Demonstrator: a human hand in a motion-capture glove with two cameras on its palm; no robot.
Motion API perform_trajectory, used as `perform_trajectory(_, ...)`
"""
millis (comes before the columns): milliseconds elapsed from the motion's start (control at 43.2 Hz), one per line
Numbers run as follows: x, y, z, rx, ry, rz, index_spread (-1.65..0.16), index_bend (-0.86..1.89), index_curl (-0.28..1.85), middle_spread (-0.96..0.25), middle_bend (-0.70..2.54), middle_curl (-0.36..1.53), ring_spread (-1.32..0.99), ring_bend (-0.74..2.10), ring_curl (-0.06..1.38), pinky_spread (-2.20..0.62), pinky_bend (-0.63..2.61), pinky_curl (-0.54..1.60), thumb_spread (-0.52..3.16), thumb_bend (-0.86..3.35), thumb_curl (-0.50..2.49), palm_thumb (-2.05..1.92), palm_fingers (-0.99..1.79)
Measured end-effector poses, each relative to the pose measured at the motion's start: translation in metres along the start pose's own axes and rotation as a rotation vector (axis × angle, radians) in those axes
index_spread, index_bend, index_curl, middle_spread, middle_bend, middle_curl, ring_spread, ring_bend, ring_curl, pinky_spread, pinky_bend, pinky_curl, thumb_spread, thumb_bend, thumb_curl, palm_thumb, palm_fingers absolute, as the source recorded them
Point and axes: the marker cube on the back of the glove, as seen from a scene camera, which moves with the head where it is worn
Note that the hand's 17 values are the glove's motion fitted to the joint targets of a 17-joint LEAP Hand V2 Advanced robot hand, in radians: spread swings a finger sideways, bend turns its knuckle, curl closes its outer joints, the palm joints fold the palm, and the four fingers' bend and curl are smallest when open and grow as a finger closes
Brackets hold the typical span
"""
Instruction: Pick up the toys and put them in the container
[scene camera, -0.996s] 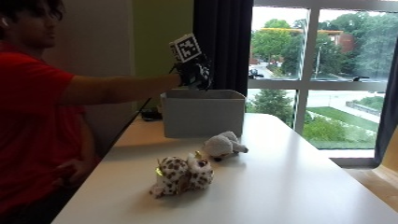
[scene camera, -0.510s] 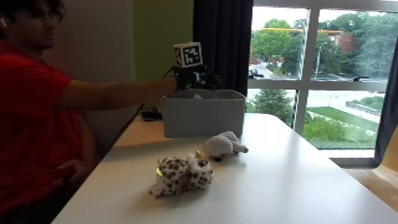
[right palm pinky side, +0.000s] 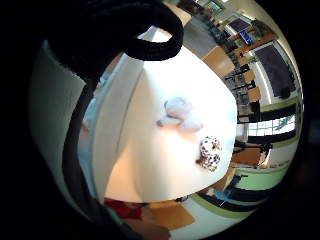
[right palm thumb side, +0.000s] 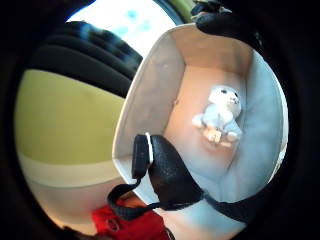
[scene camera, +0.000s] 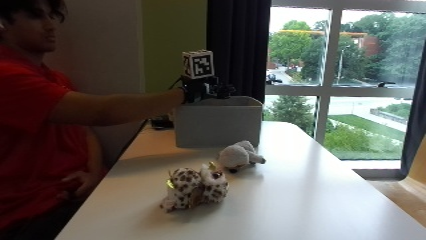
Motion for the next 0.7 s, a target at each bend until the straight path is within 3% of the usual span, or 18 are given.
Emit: perform_trajectory(695,0.135,0.079,0.002,-0.002,-0.005,0.24,-0.41,0.18,0.54,-0.09,0.17,0.33,-0.03,0.19,0.19,0.06,0.75,0.3,1.12,-0.07,0.26,-0.1,-0.05)
